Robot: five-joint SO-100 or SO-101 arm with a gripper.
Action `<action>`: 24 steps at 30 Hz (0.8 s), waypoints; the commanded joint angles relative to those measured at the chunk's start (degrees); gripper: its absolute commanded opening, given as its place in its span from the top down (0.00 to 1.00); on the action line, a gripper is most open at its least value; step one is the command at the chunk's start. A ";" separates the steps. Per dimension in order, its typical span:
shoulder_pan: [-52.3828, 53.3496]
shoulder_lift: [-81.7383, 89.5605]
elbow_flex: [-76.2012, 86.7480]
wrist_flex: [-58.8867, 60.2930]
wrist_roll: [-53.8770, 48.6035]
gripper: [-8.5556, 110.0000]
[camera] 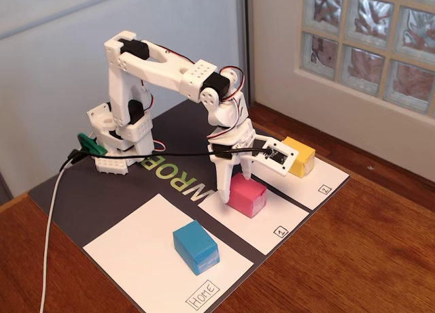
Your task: Move box red to home
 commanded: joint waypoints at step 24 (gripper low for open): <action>-2.72 8.35 -1.93 0.97 -0.18 0.64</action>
